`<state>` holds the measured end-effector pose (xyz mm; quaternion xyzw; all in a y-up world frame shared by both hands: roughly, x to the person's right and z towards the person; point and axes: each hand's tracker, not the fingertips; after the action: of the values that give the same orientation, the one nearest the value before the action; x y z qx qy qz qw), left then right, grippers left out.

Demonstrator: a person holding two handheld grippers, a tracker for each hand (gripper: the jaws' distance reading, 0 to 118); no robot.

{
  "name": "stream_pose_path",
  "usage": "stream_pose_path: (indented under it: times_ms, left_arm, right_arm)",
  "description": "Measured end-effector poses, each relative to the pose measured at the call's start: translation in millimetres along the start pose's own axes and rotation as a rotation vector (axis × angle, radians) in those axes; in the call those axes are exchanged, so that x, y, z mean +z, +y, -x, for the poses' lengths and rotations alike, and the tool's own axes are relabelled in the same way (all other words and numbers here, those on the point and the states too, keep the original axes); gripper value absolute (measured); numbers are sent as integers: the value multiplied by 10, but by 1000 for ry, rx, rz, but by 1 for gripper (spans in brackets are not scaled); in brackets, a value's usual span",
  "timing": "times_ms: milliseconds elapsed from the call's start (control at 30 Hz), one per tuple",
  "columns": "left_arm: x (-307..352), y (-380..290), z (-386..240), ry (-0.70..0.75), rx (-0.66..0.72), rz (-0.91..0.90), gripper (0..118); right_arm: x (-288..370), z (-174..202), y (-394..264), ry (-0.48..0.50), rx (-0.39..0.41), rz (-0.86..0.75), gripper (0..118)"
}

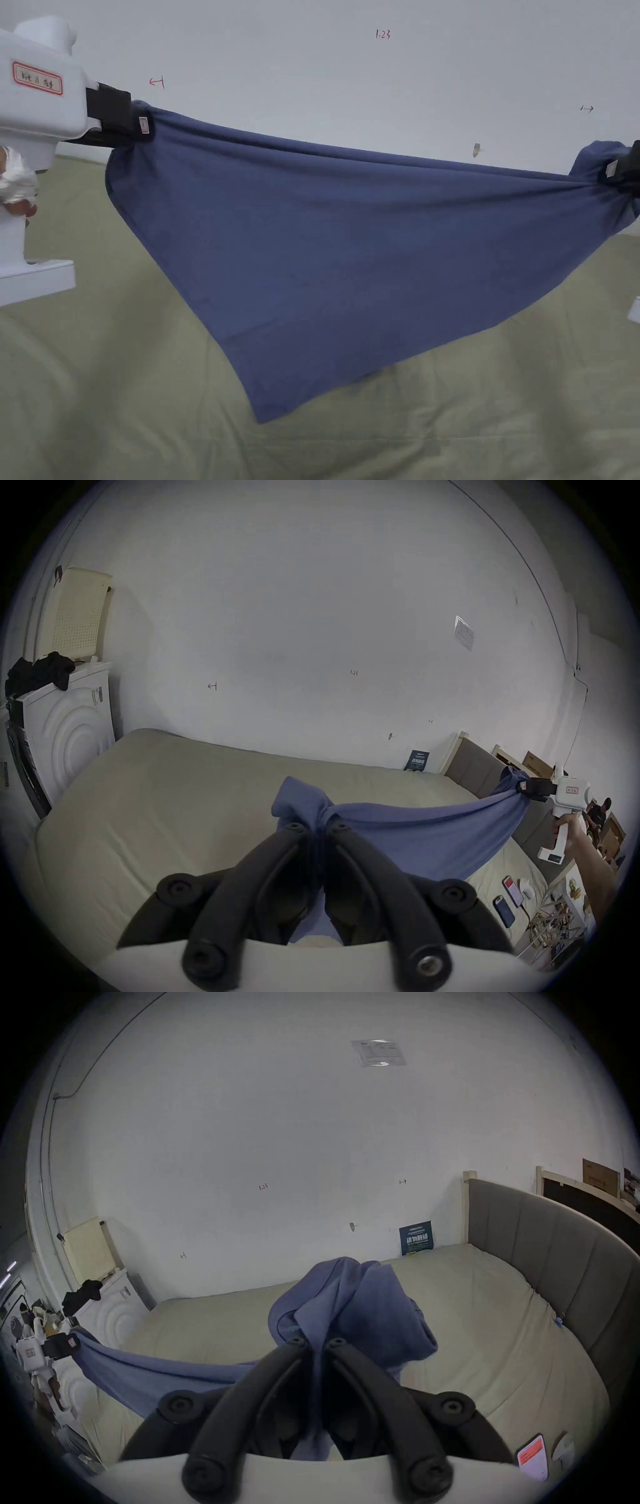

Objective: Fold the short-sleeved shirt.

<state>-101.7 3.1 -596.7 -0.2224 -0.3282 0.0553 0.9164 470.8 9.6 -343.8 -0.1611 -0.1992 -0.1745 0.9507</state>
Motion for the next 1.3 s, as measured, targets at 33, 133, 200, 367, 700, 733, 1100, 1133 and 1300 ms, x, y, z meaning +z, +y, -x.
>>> stream_pose_path:
  times_ms: [33,133,200,367,700,733,1100,1133,1300]
  left_arm:
    - [-2,-22,-1,-2,1,-1,7]
    - [7,-130,9,-9,-3,11,7]
    - [51,-267,22,-19,-13,29,7]
    - [242,-742,82,-51,-8,75,7]
    - [784,-2164,318,-45,118,220,7]
    - [833,-2285,341,-40,117,245,7]
    - [1405,-3239,329,-69,197,426,7]
    - [1429,-3284,316,-67,203,436,7]
    - [1490,-3448,271,-60,228,490,7]
  right_arm:
    - [1,-8,-32,2,-12,1,6]
    - [12,-77,-150,10,-27,5,6]
    - [62,-142,-293,14,-26,11,6]
    - [216,-333,-818,21,-83,43,6]
    - [698,-532,-2168,6,-107,239,6]
    - [760,-566,-2261,3,-121,252,6]
    - [1238,-722,-2998,-66,-121,411,6]
    - [1265,-733,-3035,-78,-128,419,6]
    - [1383,-731,-3195,-111,-152,468,7]
